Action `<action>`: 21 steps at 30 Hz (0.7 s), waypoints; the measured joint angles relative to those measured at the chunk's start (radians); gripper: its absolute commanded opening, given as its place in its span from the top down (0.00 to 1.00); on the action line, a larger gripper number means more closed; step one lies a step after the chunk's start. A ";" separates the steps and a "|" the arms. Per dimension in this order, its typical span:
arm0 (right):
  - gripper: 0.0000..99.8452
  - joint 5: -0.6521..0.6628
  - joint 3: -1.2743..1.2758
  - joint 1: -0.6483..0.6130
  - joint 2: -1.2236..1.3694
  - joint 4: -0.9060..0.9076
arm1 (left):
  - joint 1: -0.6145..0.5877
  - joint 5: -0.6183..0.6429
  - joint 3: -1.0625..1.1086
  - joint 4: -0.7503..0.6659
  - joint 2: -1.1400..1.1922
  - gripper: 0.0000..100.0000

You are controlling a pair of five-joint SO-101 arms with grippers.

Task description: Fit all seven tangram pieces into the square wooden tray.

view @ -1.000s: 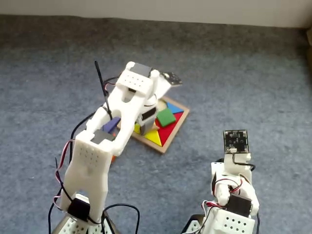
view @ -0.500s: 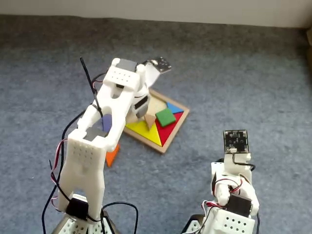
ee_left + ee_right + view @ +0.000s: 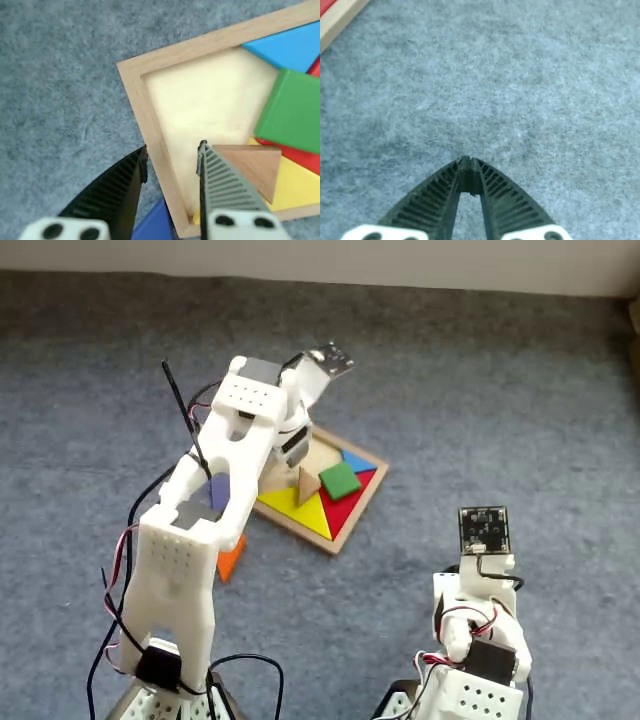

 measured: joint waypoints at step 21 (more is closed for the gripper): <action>0.99 0.000 0.000 0.017 0.000 0.000 | 0.186 0.077 -0.087 0.311 -0.078 0.82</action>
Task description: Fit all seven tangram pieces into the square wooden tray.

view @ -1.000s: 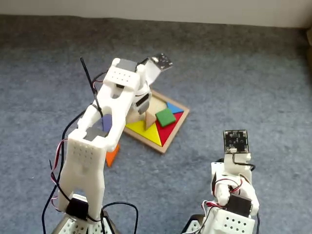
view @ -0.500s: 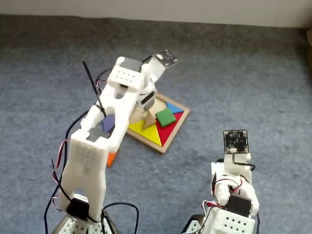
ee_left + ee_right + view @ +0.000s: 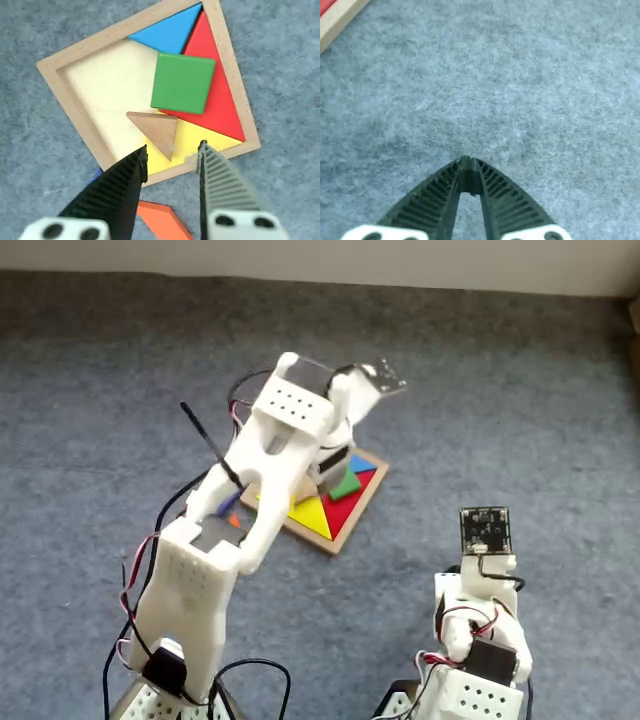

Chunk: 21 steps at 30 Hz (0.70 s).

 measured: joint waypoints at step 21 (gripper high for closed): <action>0.99 0.000 0.000 0.008 0.000 0.000 | -0.133 -0.064 0.226 -0.284 0.000 0.82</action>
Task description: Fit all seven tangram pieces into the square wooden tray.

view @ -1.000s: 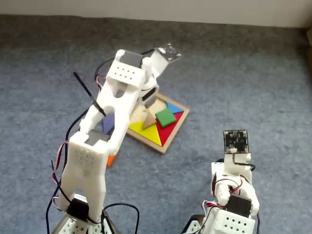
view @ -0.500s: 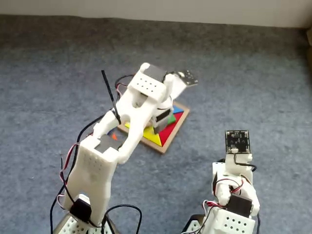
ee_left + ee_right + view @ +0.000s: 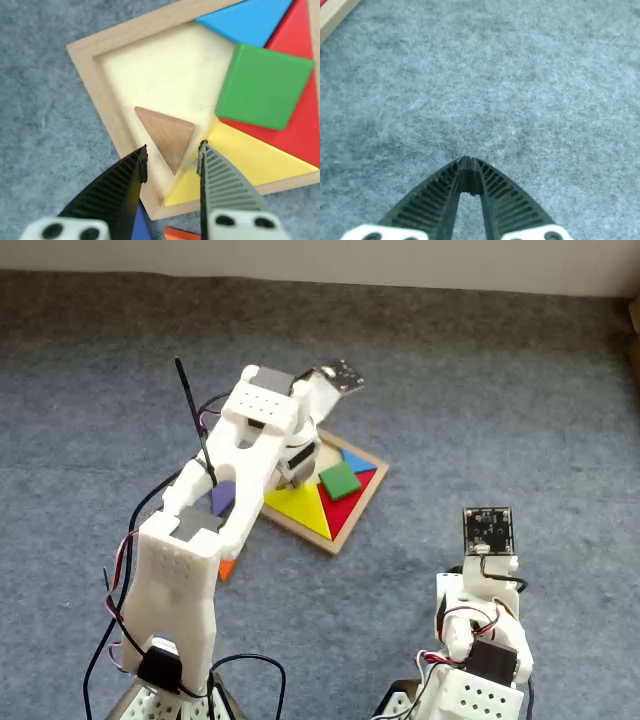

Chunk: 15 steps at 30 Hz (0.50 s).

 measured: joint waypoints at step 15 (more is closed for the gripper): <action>0.99 0.000 0.000 0.000 0.000 0.000 | 0.143 0.061 -0.189 0.132 0.000 0.82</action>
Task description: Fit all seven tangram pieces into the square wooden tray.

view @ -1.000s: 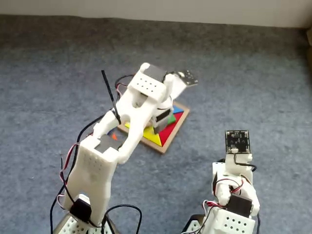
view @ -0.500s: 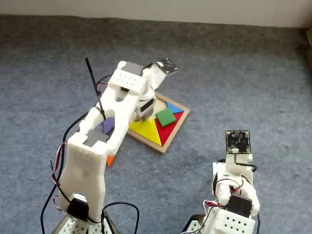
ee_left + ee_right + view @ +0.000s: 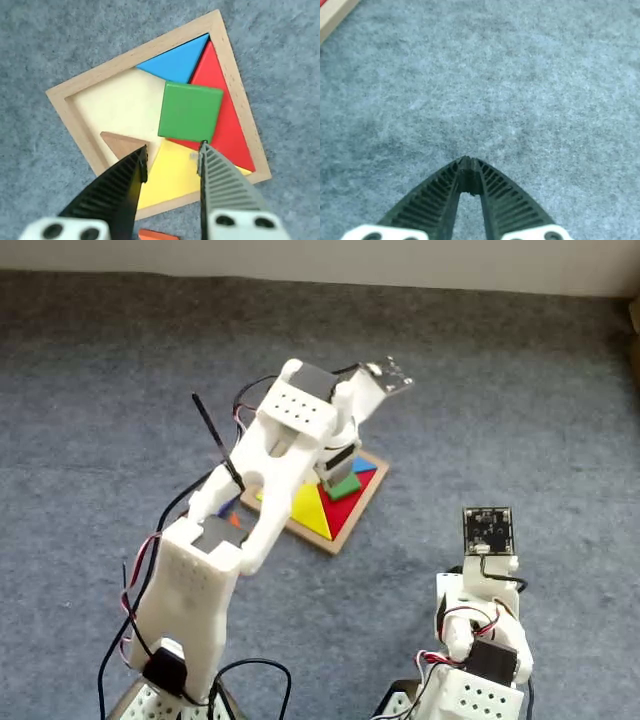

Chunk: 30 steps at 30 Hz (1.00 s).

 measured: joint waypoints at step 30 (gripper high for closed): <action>0.99 0.000 0.000 0.000 0.000 0.000 | -0.138 0.003 0.173 -0.311 -0.005 0.82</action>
